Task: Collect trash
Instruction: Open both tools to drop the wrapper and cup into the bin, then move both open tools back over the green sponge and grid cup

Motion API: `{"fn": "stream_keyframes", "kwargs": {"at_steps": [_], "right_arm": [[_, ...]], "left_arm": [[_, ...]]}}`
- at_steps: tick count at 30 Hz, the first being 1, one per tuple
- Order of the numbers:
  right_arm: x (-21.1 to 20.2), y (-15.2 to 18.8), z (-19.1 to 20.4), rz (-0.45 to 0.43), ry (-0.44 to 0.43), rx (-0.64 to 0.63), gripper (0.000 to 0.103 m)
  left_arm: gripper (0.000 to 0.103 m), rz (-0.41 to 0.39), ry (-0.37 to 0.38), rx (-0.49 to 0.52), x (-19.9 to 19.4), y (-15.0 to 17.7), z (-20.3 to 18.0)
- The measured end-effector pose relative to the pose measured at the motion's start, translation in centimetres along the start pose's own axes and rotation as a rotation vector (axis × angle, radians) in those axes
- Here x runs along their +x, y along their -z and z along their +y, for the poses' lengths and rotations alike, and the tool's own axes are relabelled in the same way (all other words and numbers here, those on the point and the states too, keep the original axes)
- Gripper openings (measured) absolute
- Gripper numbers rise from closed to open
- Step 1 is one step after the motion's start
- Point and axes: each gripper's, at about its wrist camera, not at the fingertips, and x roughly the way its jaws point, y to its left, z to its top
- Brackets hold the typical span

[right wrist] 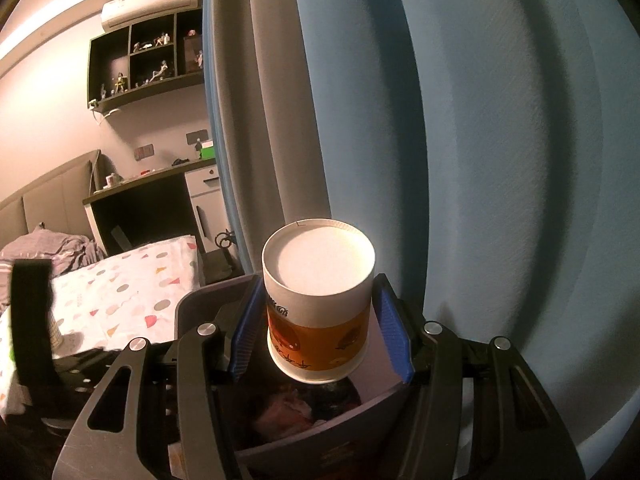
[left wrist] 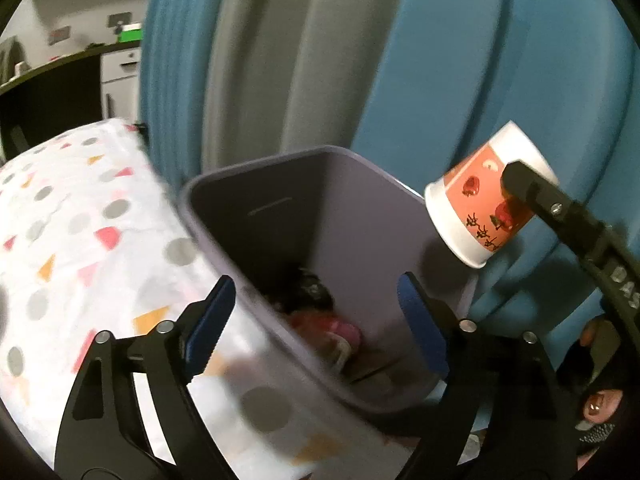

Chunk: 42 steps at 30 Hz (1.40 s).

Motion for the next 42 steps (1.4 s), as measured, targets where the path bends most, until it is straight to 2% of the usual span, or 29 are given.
{"fn": "stream_keyframes", "kwargs": {"at_steps": [6,16,19,21,31,40,42], "right_arm": [[1.4,1.2,0.7,0.038,-0.008,-0.018,0.055],[4.0,2.3,0.9,0.119,-0.015,-0.027,0.056],[4.2,2.5,0.9,0.138,-0.008,-0.024,0.065],[4.0,2.4,0.9,0.137,-0.013,-0.015,0.066],[0.5,1.0,3.7,0.070,-0.060,-0.035,0.066],[-2.5,0.6,9.5,0.051,-0.195,-0.072,0.071],[-2.9,0.7,11.0,0.055,-0.221,-0.084,0.076]], "left_arm": [[0.097,-0.085,-0.126,-0.065,-5.2,1.1,2.6],[0.097,-0.152,-0.352,-0.150,-12.2,3.0,7.2],[0.097,-0.150,-0.407,-0.168,-13.8,3.5,9.1],[0.097,-0.154,-0.444,-0.192,-15.0,4.0,10.4],[0.097,-0.172,-0.523,-0.269,-18.3,5.2,14.2],[0.097,-0.177,-0.556,-0.325,-21.0,7.2,16.8],[0.097,-0.181,-0.575,-0.344,-21.9,7.8,17.7]]}}
